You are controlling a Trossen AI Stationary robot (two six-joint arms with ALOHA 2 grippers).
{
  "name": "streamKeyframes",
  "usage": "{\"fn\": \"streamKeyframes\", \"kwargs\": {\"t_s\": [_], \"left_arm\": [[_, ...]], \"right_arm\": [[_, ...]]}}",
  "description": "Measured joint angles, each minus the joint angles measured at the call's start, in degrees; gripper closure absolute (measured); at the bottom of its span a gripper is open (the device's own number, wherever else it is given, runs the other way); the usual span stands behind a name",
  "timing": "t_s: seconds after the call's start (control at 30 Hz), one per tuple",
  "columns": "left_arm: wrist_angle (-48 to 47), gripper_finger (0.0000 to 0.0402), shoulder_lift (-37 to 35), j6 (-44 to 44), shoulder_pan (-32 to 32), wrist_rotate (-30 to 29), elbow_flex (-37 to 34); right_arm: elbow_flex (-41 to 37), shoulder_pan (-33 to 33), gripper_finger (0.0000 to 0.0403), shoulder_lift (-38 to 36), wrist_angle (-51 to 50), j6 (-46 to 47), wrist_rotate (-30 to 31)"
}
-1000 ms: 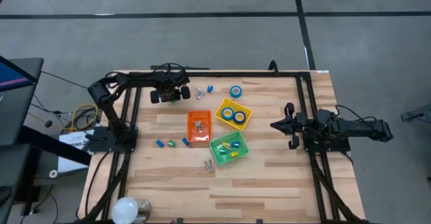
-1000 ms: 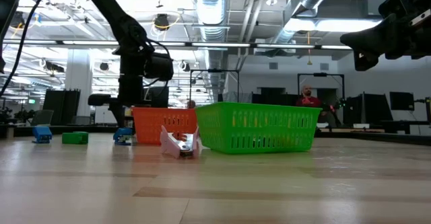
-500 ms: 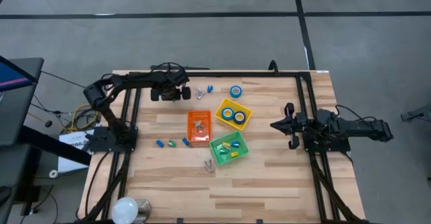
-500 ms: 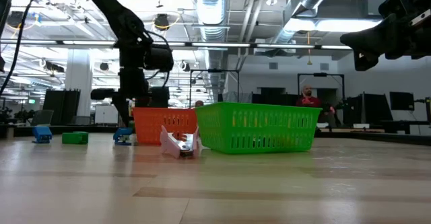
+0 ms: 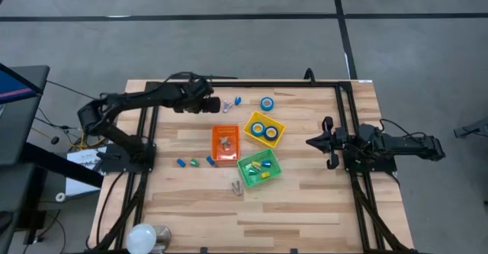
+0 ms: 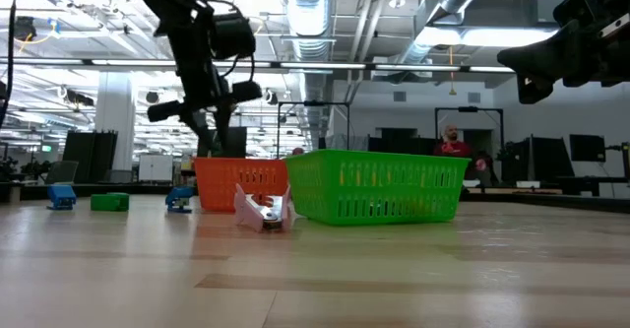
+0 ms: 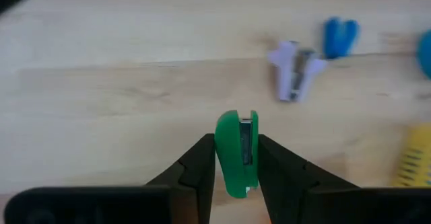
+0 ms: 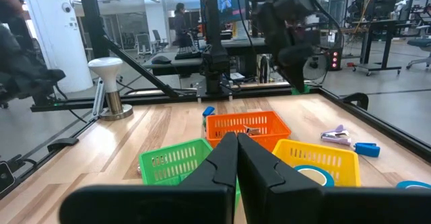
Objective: Pick and place Stapler, Stapler remover, tape
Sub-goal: Put the green stapler into the green bin
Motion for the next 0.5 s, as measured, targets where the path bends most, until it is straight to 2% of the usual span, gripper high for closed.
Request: {"fn": "streamKeyframes", "kwargs": {"t_s": [0.13,0.3,0.5], "left_arm": [[4.21,0.0309,-0.39,0.35,-2.88,0.02,0.0],[14.0,0.0309,-0.39,8.24,-6.28,0.99,0.0],[22.62,0.0309,-0.38,19.7,-10.55,9.59,0.0]], "right_arm": [[0.02,0.0,0.0402,0.0,0.0,-0.02,0.0],[0.01,0.0,0.0402,0.02,0.0,-0.01,0.0],[0.01,0.02,0.0402,0.02,0.0,-0.01,0.0]]}}
